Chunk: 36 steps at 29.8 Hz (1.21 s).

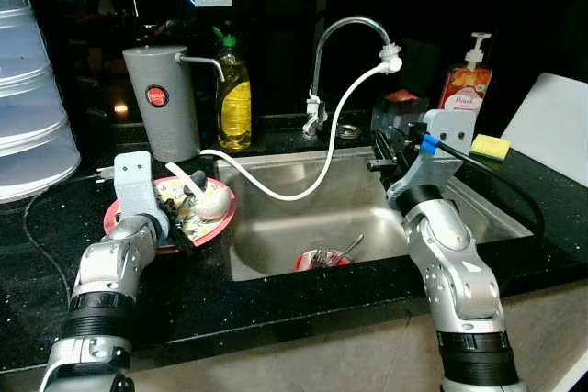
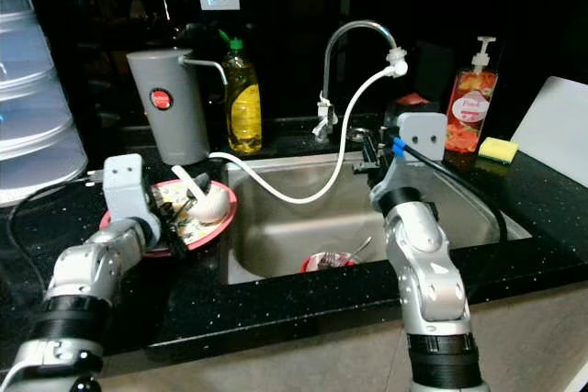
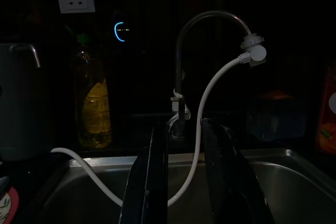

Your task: Kitchen organization

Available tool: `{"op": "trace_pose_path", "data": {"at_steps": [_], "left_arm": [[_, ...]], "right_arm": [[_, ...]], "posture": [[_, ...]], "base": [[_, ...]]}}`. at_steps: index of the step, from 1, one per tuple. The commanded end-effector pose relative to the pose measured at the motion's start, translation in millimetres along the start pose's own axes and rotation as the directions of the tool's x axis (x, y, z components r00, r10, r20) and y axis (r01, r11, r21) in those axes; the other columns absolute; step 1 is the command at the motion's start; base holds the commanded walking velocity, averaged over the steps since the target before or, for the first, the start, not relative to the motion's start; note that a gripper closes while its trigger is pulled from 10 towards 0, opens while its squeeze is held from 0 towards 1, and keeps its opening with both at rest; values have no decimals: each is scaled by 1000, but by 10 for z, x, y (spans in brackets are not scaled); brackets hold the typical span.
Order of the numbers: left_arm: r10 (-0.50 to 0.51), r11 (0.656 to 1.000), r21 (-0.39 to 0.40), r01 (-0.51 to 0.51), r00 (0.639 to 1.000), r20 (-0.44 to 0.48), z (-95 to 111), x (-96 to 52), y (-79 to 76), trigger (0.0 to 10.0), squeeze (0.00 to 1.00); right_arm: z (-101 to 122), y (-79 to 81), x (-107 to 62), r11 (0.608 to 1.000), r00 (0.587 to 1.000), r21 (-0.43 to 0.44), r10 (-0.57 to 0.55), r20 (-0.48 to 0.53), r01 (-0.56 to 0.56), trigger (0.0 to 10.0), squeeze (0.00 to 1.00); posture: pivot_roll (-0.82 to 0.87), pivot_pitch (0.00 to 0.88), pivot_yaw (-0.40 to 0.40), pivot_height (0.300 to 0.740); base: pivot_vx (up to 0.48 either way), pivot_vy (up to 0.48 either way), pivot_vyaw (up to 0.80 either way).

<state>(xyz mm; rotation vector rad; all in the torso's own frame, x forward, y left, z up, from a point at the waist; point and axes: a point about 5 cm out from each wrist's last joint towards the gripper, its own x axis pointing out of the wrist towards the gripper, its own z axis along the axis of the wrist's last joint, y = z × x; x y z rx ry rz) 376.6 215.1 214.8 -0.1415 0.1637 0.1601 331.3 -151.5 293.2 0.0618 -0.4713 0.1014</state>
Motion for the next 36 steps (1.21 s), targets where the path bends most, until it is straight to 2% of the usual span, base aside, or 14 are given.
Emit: {"op": "trace_pose_path", "data": {"at_steps": [1, 2, 3, 7, 10, 24, 27, 29, 30, 32, 33, 34, 35, 36], "left_arm": [[28, 999, 27, -29, 998, 51, 3, -12, 9, 10000, 0], [33, 999, 39, -38, 992, 125, 117, -36, -2, 10000, 0], [33, 999, 39, -38, 992, 125, 117, -36, -2, 10000, 0], [12, 999, 31, -19, 976, 220, 304, -93, -35, 10000, 0], [-53, 998, 36, 46, 968, 246, 433, -157, -93, 10000, 0], [-150, 989, 36, 146, 936, 317, 825, -276, -142, 10000, 0], [-114, 993, 50, 104, 956, 269, 783, -231, -125, 10000, 0], [-43, 998, 41, 37, 986, 164, 606, -147, -52, 10000, 0], [-17, 999, 48, 11, 992, 122, 501, -113, -16, 10000, 161], [-2, 998, 56, -4, 995, 97, 433, -96, 8, 10000, 161], [10, 998, 55, -14, 998, 67, 344, -71, 30, 10000, 1000], [10, 998, 55, -14, 998, 67, 344, -71, 30, 10000, 1000], [30, 998, 52, -31, 999, 19, 196, -9, 51, 10000, 1000], [35, 998, 48, -35, 999, 4, 155, 13, 53, 10000, 1000]], "right_arm": [[4, 32, 1, 1000, 1000, 11, 12, -5, -11, 10000, 0], [4, 32, 0, 1000, 1000, 11, 12, -6, -11, 10000, 0], [4, 32, 0, 1000, 1000, 11, 12, -6, -11, 10000, 0], [2, 34, -2, 1000, 1000, 11, 12, -7, -12, 10000, 0], [7, 33, 1, 1000, 1000, 11, 12, -6, -12, 10000, 0], [21, 17, 18, 1000, 1000, 11, 8, 1, -8, 10000, 0], [23, 18, 18, 1000, 1000, 10, 8, 2, -8, 10000, 0], [23, 13, 16, 1000, 1000, 9, 5, 2, -5, 10000, 0], [21, 11, 12, 1000, 1000, 9, 3, 2, -3, 10000, 0], [20, 9, 9, 1000, 1000, 9, 1, 1, -1, 10000, 0], [16, 10, 6, 1000, 1000, 10, 1, 0, -1, 10000, 0], [16, 10, 6, 1000, 1000, 10, 1, 0, -1, 10000, 0], [12, 14, 7, 1000, 1000, 11, 2, -2, -1, 10000, 0], [11, 15, 8, 1000, 1000, 11, 2, -3, -2, 10000, 0]], "posture": [[-85, 39, -31, 740], [-85, 39, -31, 740], [-85, 39, -31, 740], [-84, 39, -31, 740], [-83, 41, -32, 740], [-79, 41, -32, 740], [-80, 41, -29, 740], [-81, 41, -27, 740], [-82, 43, -25, 740], [-82, 43, -25, 740], [-81, 44, -27, 740], [-81, 44, -27, 740], [-82, 46, -30, 740], [-82, 46, -30, 740]], "base": [[0, 0, 0], [0, 0, 0], [0, 0, 0], [0, 0, 0], [0, 0, 0], [0, 0, 0], [0, 0, 0], [0, 0, 0], [0, 0, 0], [0, 0, 0], [0, 0, 0], [0, 0, 0], [0, 0, 0], [0, 0, 0]]}}
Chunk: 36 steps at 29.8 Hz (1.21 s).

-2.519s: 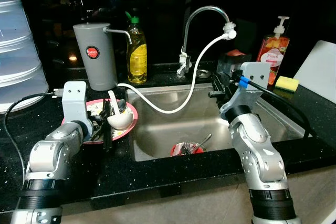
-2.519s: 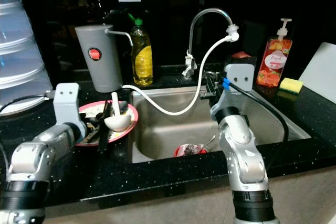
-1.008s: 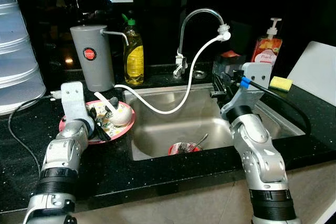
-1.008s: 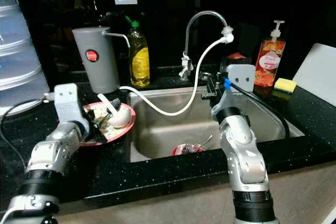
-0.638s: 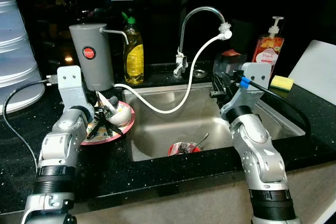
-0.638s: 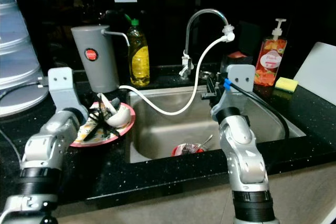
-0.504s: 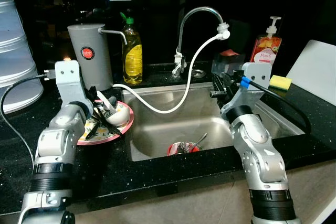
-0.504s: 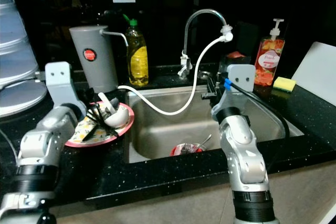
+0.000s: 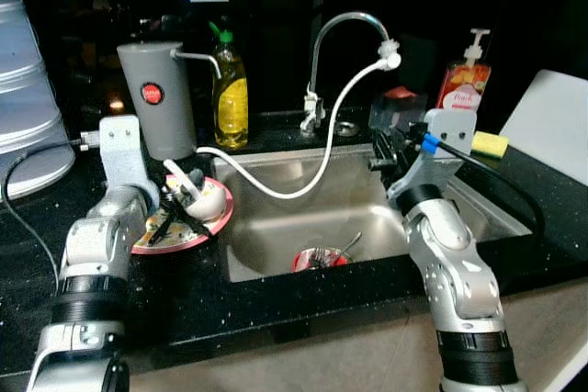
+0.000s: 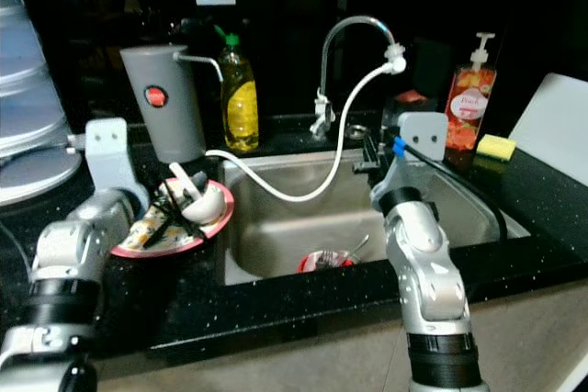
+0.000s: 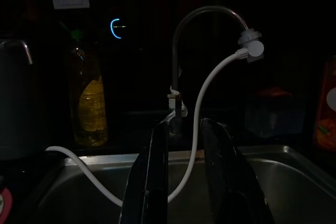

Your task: Kitchen organization

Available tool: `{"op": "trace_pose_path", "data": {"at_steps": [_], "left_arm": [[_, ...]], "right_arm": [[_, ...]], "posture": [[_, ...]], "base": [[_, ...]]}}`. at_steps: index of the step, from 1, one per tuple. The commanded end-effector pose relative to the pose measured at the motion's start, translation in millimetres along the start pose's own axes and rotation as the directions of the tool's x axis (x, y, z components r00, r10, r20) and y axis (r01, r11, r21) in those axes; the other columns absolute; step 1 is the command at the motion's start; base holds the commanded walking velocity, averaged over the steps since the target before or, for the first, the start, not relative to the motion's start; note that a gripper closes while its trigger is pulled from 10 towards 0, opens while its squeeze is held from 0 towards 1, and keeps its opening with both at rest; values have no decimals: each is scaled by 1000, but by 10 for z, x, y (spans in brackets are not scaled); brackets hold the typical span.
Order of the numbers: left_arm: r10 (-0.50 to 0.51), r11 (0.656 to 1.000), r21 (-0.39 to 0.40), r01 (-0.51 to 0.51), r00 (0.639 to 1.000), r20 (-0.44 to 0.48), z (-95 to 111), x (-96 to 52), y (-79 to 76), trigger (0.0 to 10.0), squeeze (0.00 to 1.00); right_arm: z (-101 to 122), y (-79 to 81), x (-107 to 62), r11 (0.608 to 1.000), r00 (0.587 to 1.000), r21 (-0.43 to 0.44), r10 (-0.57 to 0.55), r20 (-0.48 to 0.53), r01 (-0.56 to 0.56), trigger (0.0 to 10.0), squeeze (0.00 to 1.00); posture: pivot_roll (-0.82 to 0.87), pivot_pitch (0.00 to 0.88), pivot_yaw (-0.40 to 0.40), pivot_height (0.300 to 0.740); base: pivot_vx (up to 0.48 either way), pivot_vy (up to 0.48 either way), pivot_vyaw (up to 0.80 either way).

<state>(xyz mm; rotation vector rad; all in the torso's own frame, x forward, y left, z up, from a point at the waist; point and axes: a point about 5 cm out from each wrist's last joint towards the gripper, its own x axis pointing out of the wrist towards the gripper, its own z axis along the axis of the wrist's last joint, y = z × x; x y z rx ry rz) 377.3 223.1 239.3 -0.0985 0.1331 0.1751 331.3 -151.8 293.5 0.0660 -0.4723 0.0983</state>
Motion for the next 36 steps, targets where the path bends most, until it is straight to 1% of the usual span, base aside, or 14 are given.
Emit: {"op": "trace_pose_path", "data": {"at_steps": [1, 2, 3, 9, 14, 19, 21, 24, 25, 26, 28, 29, 34, 36], "left_arm": [[29, 1000, 2, -29, 998, -48, -136, 62, 4, 10000, 698], [36, 999, -4, -37, 998, -58, -157, 79, 5, 10000, 698], [35, 999, -20, -37, 997, -69, -174, 103, -2, 10000, 0], [40, 996, -78, -48, 994, -105, -215, 174, -17, 10000, 0], [-11, 980, -199, -15, 992, -125, -212, 230, -82, 10000, 0], [-1, 950, -307, -53, 985, -174, -243, 263, -107, 10000, 0], [9, 951, -303, -66, 983, -185, -262, 264, -109, 10000, 0], [81, 959, -249, -136, 972, -220, -359, 266, -89, 10000, 0], [103, 960, -234, -157, 968, -228, -389, 268, -78, 6863, 0], [103, 960, -234, -157, 968, -228, -389, 268, -78, 6863, 0], [127, 952, -239, -189, 959, -254, -474, 266, -60, 392, 0], [126, 946, -259, -196, 956, -264, -503, 264, -58, 0, 0], [126, 929, -304, -209, 955, -269, -516, 260, -53, 0, 0], [129, 935, -297, -194, 965, -228, -458, 262, -52, 0, 0]], "right_arm": [[7, 19, 8, 1000, 1000, 8, 7, -4, -7, 10000, 0], [6, 20, 9, 1000, 1000, 9, 7, -4, -7, 10000, 0], [6, 22, 9, 1000, 1000, 9, 8, -4, -8, 10000, 0], [6, 28, 8, 1000, 1000, 11, 10, -4, -10, 10000, 0], [11, 35, 9, 1000, 1000, 14, 10, -3, -10, 10000, 0], [6, 39, 10, 1000, 1000, 16, 10, -6, -10, 10000, 0], [4, 41, 11, 1000, 1000, 16, 10, -7, -10, 10000, 0], [-4, 51, 15, 1000, 1000, 19, 12, -9, -12, 10000, 0], [-6, 53, 15, 1000, 1000, 19, 13, -10, -13, 10000, 0], [-6, 53, 15, 1000, 1000, 19, 13, -10, -13, 10000, 0], [-9, 60, 18, 1000, 1000, 21, 15, -11, -15, 10000, 0], [-9, 61, 19, 1000, 1000, 21, 16, -11, -16, 10000, 0], [-12, 55, 14, 1000, 1000, 22, 14, -12, -14, 10000, 0], [-15, 52, 12, 1000, 1000, 21, 14, -13, -13, 10000, 0]], "posture": [[-81, 46, -33, 740], [-81, 46, -33, 740], [-81, 46, -35, 740], [-81, 47, -37, 740], [-84, 48, -35, 740], [-82, 53, -36, 740], [-82, 55, -37, 740], [-80, 55, -39, 740], [-80, 55, -39, 740], [-80, 55, -39, 740], [-80, 56, -39, 740], [-81, 57, -39, 740], [-80, 57, -39, 740], [-80, 56, -39, 740]], "base": [[0, 0, 0], [0, 0, 0], [0, 0, 0], [0, 0, 0], [0, 0, 0], [0, 0, 0], [0, 0, 0], [0, 0, 0], [0, 0, 0], [0, 0, 0], [0, 0, 0], [0, 0, 0], [0, 0, 0], [0, 0, 0]]}}
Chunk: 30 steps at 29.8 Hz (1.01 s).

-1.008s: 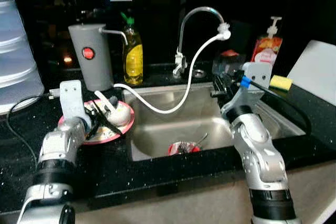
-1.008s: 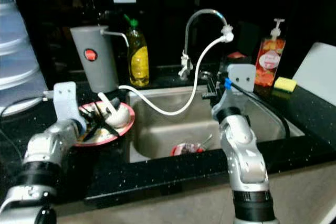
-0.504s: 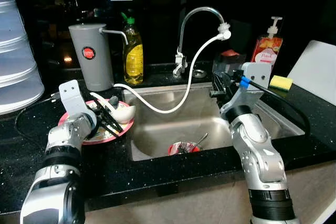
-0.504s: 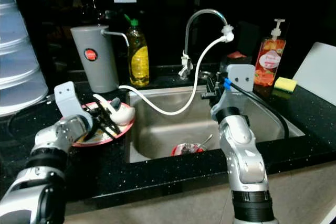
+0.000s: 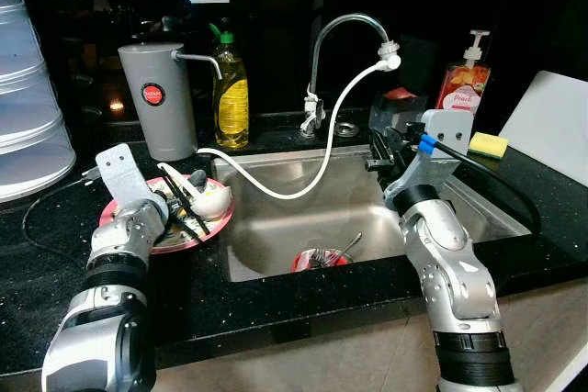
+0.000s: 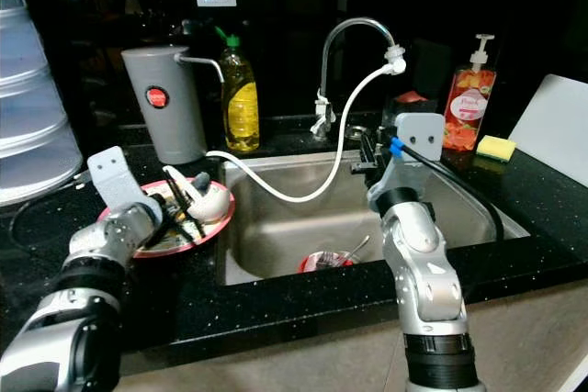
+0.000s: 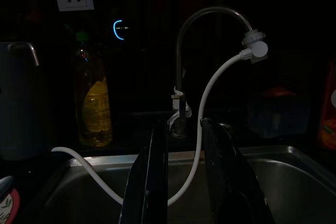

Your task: Kitchen organization

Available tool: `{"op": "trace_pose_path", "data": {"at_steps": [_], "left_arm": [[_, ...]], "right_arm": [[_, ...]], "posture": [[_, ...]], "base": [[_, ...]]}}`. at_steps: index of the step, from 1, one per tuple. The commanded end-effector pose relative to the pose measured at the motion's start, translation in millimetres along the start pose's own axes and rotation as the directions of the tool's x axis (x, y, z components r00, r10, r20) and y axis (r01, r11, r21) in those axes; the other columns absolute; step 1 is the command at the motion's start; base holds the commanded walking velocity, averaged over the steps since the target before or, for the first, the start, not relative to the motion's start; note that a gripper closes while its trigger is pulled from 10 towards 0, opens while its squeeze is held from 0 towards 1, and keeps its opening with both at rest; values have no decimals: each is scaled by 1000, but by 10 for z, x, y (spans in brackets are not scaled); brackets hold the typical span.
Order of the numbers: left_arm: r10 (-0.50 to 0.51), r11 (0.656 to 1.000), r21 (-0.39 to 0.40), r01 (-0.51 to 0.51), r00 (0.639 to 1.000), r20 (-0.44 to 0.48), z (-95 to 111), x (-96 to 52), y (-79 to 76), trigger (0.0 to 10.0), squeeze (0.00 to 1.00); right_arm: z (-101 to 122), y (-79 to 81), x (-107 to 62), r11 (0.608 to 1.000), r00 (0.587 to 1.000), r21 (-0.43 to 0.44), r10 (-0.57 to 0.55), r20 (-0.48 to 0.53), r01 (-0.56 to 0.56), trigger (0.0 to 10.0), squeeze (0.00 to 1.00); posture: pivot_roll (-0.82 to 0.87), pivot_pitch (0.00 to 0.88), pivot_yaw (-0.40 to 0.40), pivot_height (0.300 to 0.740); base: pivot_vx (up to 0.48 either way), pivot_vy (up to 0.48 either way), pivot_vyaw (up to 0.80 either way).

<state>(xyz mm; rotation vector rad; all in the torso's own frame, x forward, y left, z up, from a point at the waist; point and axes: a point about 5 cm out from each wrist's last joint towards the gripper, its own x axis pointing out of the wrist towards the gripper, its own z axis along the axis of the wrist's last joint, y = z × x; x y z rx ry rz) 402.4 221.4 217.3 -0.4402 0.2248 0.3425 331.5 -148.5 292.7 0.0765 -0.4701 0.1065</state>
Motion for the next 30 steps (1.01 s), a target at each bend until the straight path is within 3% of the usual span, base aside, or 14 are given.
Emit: {"op": "trace_pose_path", "data": {"at_steps": [1, 4, 5, 6, 7, 8, 9, 12, 22, 26, 28, 30], "left_arm": [[27, 999, 38, -24, 998, -65, -231, 20, 72, 0, 0], [14, 998, 66, -14, 1000, -5, -165, 9, 53, 0, 0], [-28, 997, 81, 20, 995, 92, -50, -19, 2, 0, 0], [-79, 991, 118, 55, 975, 208, 101, -79, -67, 1176, 0], [-79, 991, 118, 55, 975, 208, 101, -79, -67, 1176, 0], [-117, 986, 147, 78, 951, 286, 201, -133, -121, 1176, 0], [-148, 981, 168, 94, 926, 349, 290, -190, -167, 10000, 0], [-190, 975, 189, 117, 880, 435, 450, -311, -231, 10000, 0], [-267, 961, 199, 193, 838, 476, 602, -458, -304, 10000, 0], [-334, 942, 187, 279, 835, 437, 632, -501, -371, 10000, 0], [-429, 903, 131, 410, 830, 357, 603, -533, -458, 10000, 0], [-465, 883, 111, 456, 820, 333, 591, -553, -487, 10000, 0]], "right_arm": [[-6, 19, 11, 1000, 1000, 9, 8, -12, -8, 10000, 0], [-7, 18, 12, 1000, 1000, 10, 8, -12, -8, 10000, 0], [-6, 17, 11, 1000, 1000, 10, 8, -12, -7, 10000, 0], [-6, 16, 11, 1000, 1000, 10, 8, -12, -8, 10000, 0], [-6, 16, 11, 1000, 1000, 10, 8, -12, -8, 10000, 0], [-5, 16, 10, 1000, 1000, 10, 8, -12, -8, 10000, 0], [-6, 15, 9, 1000, 1000, 10, 8, -13, -8, 10000, 0], [-12, 18, 5, 1000, 1000, 10, 9, -15, -9, 10000, 0], [-16, 40, 15, 1000, 1000, 14, 18, -13, -18, 10000, 0], [-10, 29, 18, 1000, 1000, 11, 17, -11, -17, 10000, 0], [-5, 18, 19, 1000, 1000, 9, 15, -10, -15, 10000, 0], [2, 15, 22, 1000, 1000, 7, 15, -8, -15, 10000, 0]], "posture": [[-80, 56, -39, 740], [-80, 57, -38, 740], [-82, 58, -39, 740], [-82, 59, -40, 740], [-82, 59, -40, 740], [-82, 59, -40, 740], [-79, 59, -41, 740], [-78, 58, -42, 740], [-73, 49, -43, 740], [-75, 43, -41, 740], [-75, 43, -41, 740], [-75, 43, -41, 740]], "base": [[0, 0, 0], [0, 0, 0], [0, 0, 0], [0, 0, 0], [0, 0, 0], [0, 0, 0], [0, 0, 0], [0, 0, 0], [0, 0, 0], [0, 0, 0], [0, 0, 0], [0, 0, 0]]}}
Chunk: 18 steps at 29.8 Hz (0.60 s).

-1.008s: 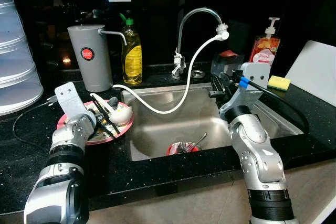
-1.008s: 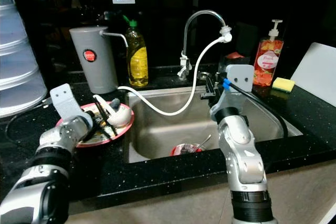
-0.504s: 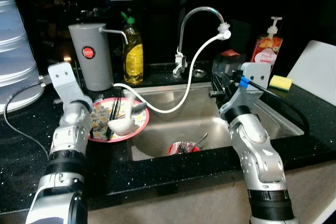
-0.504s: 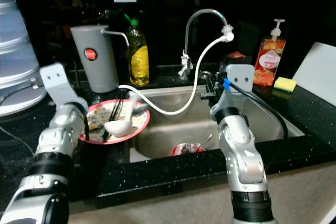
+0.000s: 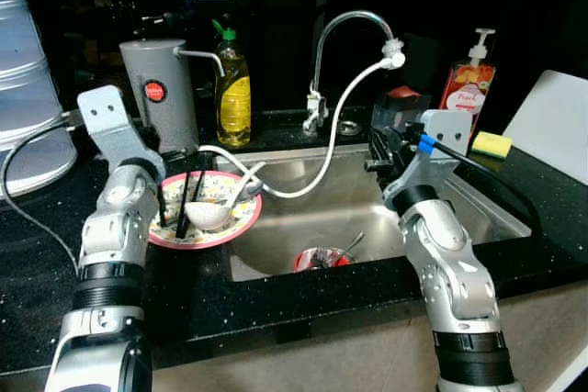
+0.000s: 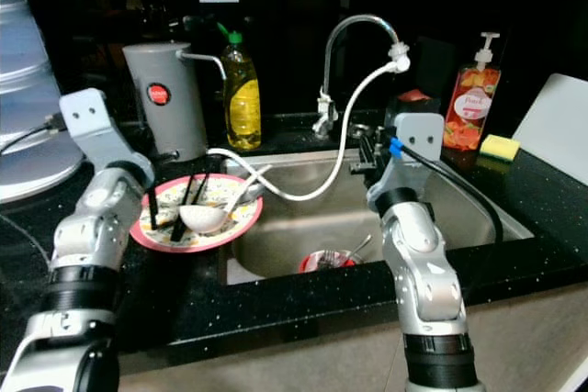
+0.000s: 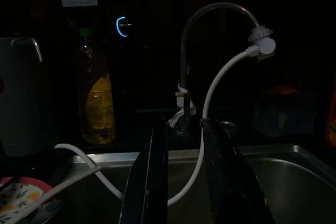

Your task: Kitchen organization

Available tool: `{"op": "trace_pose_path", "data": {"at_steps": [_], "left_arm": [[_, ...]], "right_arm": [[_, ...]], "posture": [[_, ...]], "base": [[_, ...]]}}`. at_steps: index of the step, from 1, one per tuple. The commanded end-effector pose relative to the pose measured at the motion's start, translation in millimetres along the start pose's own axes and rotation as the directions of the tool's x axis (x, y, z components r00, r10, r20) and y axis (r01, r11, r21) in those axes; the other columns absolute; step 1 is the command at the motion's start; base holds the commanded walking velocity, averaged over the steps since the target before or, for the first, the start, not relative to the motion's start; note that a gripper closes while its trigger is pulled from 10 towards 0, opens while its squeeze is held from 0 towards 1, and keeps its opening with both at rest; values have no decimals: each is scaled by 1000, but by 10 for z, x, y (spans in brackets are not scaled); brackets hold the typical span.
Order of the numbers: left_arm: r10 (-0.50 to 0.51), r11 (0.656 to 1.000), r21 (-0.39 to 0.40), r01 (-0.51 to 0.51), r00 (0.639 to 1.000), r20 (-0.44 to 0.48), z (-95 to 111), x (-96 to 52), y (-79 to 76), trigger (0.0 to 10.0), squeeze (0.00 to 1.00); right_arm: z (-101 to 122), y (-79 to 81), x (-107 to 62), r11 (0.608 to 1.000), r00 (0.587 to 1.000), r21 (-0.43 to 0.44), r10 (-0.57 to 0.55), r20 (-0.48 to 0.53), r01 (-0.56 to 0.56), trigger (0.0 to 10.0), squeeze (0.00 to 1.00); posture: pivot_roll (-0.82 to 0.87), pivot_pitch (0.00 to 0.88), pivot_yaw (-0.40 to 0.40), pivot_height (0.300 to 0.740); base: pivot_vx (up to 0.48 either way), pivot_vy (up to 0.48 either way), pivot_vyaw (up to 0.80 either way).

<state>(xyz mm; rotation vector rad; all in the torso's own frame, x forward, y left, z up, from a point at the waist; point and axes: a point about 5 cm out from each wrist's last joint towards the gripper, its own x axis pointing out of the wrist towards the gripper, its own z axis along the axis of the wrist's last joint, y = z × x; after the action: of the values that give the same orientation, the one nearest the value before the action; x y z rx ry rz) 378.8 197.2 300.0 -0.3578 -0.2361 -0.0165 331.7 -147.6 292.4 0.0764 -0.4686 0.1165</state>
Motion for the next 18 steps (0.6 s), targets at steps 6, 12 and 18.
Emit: {"op": "trace_pose_path", "data": {"at_steps": [6, 12, 18], "left_arm": [[-169, 986, -22, 168, 977, -126, -66, -26, -170, 10000, 0], [-267, 958, 56, 282, 945, -188, -64, -4, -263, 10000, 0], [-421, 904, -13, 428, 882, -213, -81, 87, -632, 10000, 0]], "right_arm": [[49, -6, 44, 999, 1000, -15, 29, 0, -29, 10000, 0], [75, -231, 52, 995, 996, -63, 78, -41, -80, 10000, 0], [113, -520, -25, 978, 986, -164, 107, -128, -127, 10000, 0]], "posture": [[-72, 39, -42, 740], [-75, 39, -44, 740], [-83, 44, -38, 740]], "base": [[0, 0, 0], [0, 0, 0], [0, 0, 0]]}}
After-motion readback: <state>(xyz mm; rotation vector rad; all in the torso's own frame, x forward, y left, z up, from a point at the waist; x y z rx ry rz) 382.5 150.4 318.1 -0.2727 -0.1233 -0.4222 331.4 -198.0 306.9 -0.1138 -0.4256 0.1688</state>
